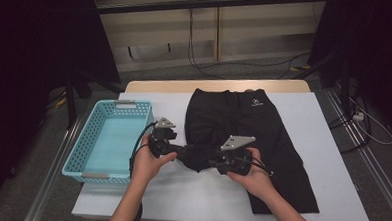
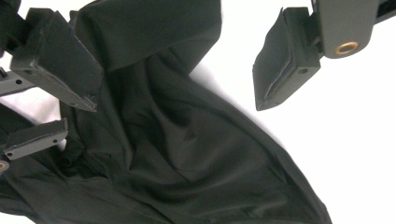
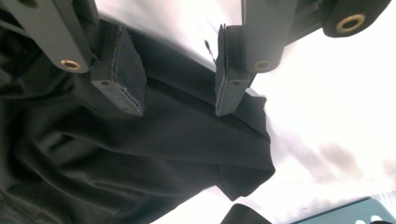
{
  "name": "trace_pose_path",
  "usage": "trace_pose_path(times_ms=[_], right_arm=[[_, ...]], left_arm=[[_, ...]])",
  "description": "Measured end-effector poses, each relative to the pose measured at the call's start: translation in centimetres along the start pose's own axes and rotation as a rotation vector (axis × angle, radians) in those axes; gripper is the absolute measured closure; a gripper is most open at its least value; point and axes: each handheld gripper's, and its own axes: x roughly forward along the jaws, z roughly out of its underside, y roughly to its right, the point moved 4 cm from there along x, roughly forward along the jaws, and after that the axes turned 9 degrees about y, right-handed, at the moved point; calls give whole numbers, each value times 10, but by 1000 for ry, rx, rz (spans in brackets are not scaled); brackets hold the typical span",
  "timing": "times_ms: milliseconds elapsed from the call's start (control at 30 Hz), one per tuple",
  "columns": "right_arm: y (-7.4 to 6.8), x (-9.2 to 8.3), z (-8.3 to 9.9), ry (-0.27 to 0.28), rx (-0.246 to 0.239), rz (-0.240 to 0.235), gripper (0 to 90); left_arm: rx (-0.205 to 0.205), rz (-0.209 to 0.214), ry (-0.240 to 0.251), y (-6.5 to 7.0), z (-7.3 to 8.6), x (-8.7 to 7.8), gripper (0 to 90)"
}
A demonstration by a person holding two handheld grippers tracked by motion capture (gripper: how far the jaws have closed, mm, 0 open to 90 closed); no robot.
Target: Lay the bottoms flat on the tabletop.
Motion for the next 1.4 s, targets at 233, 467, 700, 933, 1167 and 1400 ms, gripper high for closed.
trace_pose_path(times_ms=[233,467,700,933,1167,1400], right_arm=[[-4,11,5,-48,1,-20,542],[-5,16,9,-81,-30,-21,687],[-4,11,10,-97,-40,-57,882],[10,-10,2,-42,5,-37,888],[26,-28,5,-17,47,-6,887],[30,-38,14,-20,58,22,821]], left_arm=[[-6,-2,6,-1,0,-2,165],[-15,-7,18,-3,-1,-5,169],[-3,-3,12,-1,0,-5,171],[-13,1,21,2,-1,-3,171],[-10,10,12,1,1,-1,171],[-25,21,3,2,4,2,171]])
